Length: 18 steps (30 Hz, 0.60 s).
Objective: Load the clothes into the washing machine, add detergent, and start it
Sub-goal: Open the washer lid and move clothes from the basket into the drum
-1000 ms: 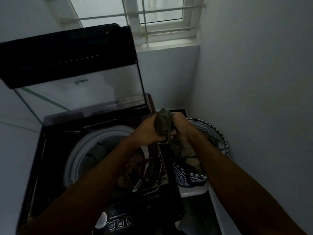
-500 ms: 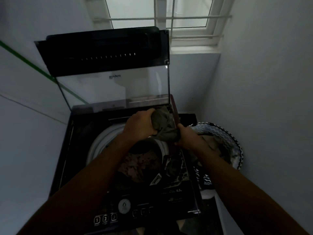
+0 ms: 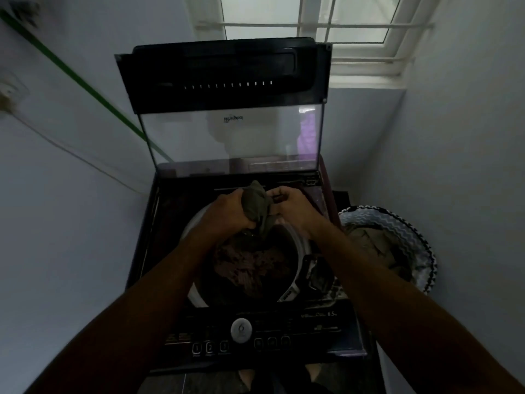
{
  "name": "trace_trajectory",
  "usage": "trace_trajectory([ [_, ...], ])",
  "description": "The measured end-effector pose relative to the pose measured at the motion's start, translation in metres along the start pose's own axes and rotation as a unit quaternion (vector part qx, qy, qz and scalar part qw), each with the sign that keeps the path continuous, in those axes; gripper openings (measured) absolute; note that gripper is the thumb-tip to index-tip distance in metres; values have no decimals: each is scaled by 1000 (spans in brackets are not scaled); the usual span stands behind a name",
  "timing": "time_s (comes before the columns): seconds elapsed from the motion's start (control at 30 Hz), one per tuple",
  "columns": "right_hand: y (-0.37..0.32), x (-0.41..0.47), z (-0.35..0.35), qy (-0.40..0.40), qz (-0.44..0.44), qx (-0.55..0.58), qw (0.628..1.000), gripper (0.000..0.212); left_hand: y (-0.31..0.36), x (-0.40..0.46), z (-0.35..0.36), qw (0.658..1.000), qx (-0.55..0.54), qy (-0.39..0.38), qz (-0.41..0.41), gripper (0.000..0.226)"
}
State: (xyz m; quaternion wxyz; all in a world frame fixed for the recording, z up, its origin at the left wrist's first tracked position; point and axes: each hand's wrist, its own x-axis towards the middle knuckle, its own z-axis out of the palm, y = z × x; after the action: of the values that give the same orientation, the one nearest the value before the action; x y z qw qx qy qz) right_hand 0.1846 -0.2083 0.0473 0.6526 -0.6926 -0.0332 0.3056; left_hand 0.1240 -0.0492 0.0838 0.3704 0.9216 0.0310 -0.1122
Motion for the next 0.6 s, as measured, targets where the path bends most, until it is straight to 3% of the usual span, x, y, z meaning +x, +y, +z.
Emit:
trace_trajectory([
  [0.1,5,8,15,27,-16,-51,998,34,-14,-4,0,1000,21,-2,-15,50],
  [0.23,15,10,31,21,-34,-149,988,38,-36,-9,8,998,48,-7,-33,71],
  [0.37,25,11,38,40,-58,-223,972,30,-49,-9,14,999,3,24,34,52],
  [0.5,33,15,39,71,-57,-222,971,17,-50,-3,16,1000,-11,18,8,30],
  [0.6,34,12,26,86,-56,-230,968,14,-41,6,20,999,-28,9,20,37],
])
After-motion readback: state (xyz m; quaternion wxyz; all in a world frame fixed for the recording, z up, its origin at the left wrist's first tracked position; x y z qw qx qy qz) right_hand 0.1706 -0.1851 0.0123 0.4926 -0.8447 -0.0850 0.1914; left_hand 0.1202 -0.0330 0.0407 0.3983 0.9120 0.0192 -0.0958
